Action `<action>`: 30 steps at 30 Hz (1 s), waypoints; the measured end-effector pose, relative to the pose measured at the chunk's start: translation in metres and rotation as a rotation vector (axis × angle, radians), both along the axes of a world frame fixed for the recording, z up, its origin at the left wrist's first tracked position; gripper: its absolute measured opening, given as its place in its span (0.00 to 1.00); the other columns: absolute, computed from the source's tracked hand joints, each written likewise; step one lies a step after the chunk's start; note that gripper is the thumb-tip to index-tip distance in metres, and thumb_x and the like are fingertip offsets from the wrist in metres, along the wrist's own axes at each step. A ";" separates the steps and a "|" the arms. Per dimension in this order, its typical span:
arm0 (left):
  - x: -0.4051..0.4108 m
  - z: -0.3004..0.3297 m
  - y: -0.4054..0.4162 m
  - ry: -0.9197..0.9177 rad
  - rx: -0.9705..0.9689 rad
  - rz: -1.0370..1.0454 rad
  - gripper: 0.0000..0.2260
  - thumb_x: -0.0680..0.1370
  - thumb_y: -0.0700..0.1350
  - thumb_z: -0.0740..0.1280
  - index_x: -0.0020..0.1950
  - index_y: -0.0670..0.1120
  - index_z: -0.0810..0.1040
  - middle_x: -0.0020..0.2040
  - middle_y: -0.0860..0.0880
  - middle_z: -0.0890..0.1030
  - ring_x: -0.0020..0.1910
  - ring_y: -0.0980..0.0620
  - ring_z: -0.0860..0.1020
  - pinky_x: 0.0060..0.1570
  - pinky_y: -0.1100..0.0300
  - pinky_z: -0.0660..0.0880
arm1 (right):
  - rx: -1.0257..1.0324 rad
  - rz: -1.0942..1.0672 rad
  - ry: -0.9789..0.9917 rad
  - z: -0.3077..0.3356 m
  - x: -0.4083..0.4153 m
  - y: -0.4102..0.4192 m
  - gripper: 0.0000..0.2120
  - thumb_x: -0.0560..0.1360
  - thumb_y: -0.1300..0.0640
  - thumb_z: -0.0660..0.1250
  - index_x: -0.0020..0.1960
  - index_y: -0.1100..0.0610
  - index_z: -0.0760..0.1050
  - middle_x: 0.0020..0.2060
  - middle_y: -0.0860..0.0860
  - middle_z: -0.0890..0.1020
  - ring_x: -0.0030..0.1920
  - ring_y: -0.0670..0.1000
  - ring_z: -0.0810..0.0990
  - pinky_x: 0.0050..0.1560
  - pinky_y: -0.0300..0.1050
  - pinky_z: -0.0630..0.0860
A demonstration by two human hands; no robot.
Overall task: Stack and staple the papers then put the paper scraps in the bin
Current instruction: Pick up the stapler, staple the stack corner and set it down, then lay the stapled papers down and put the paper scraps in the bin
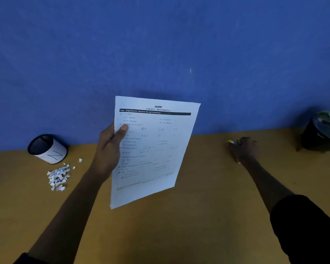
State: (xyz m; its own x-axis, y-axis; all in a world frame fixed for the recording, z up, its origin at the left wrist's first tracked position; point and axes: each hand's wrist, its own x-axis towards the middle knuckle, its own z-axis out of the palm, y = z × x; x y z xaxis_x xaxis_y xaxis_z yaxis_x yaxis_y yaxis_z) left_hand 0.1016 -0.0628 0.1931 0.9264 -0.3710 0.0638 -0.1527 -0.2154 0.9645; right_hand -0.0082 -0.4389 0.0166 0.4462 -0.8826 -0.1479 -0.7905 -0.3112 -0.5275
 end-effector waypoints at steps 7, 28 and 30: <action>0.013 -0.009 -0.004 0.012 0.004 0.016 0.11 0.83 0.45 0.57 0.58 0.53 0.77 0.50 0.58 0.85 0.49 0.55 0.83 0.43 0.61 0.79 | -0.025 0.017 0.065 -0.011 0.024 -0.012 0.20 0.71 0.45 0.73 0.42 0.64 0.79 0.44 0.66 0.82 0.47 0.65 0.82 0.39 0.46 0.70; -0.010 0.008 -0.010 0.027 -0.065 -0.053 0.10 0.83 0.44 0.57 0.53 0.54 0.78 0.45 0.63 0.85 0.47 0.59 0.83 0.38 0.69 0.78 | -0.194 0.059 -0.593 0.118 0.018 0.064 0.11 0.74 0.48 0.68 0.51 0.54 0.81 0.41 0.48 0.85 0.39 0.50 0.83 0.47 0.47 0.79; -0.015 0.013 -0.009 0.024 -0.078 -0.070 0.11 0.83 0.43 0.57 0.52 0.54 0.78 0.44 0.64 0.85 0.46 0.60 0.83 0.38 0.69 0.77 | -0.162 0.056 -0.670 0.139 0.013 0.081 0.10 0.74 0.48 0.68 0.50 0.53 0.81 0.39 0.45 0.83 0.35 0.46 0.80 0.43 0.44 0.78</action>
State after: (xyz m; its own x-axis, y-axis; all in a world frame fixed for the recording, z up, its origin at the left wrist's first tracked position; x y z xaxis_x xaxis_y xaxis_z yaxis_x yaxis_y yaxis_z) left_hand 0.0864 -0.0721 0.2057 0.8999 -0.4300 0.0731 -0.1416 -0.1295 0.9814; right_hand 0.0046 -0.3579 0.1559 0.4408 -0.8434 0.3073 -0.2912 -0.4582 -0.8398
